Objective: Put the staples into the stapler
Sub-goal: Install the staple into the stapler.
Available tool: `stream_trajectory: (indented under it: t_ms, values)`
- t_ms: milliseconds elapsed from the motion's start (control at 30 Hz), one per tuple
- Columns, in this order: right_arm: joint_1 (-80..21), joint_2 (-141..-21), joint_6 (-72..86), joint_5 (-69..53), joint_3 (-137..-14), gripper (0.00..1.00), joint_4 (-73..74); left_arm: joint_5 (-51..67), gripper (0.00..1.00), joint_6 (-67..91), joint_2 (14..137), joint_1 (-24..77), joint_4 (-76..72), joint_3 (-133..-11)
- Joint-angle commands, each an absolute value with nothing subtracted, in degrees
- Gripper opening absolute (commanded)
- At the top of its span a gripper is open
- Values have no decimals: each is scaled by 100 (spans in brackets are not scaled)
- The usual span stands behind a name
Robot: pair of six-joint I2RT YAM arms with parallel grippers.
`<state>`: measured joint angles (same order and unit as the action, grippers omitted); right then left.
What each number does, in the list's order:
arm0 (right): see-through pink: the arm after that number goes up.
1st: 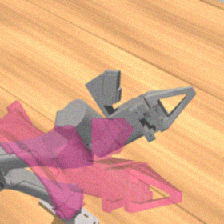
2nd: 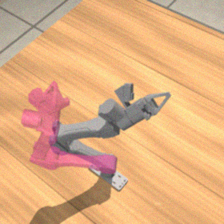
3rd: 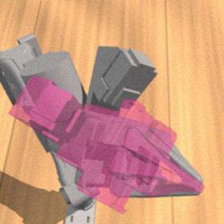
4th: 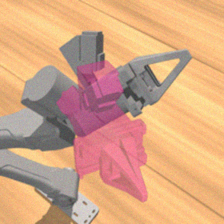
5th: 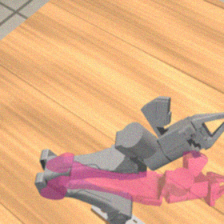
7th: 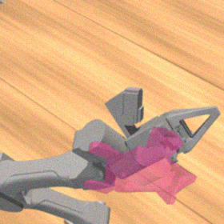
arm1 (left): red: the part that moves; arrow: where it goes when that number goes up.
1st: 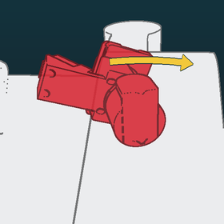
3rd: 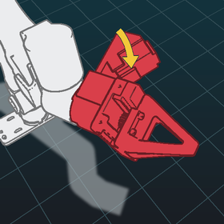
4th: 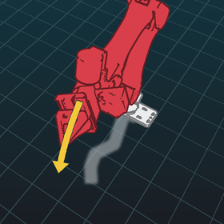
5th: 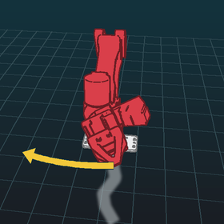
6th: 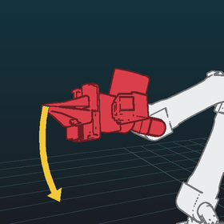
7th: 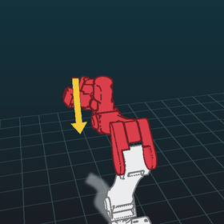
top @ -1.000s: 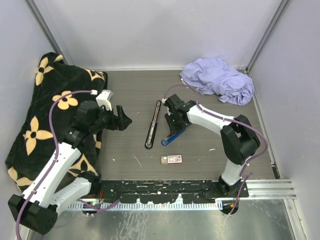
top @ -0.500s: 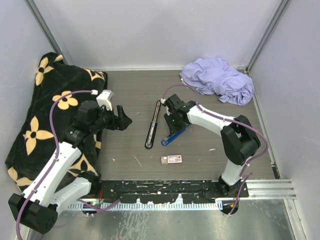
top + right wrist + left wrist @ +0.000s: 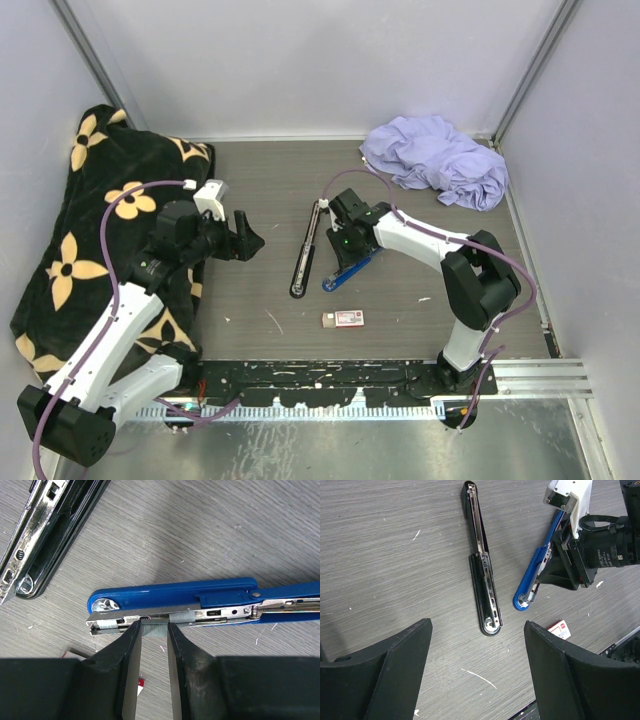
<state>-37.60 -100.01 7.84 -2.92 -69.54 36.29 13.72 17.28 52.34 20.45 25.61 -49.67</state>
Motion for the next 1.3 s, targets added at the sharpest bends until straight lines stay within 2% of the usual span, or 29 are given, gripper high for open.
stream_trajectory:
  t_ms: [0, 1267]
  values:
    - [-3823, -9940, 633, -404, -6941, 25, 3485, 1433, 77, 1680, 5223, 2013, 2434, -5044]
    - [-3867, -10081, 222, -274, -7162, 25, 3506, 1406, 77, 1672, 5272, 2014, 2435, -5052]
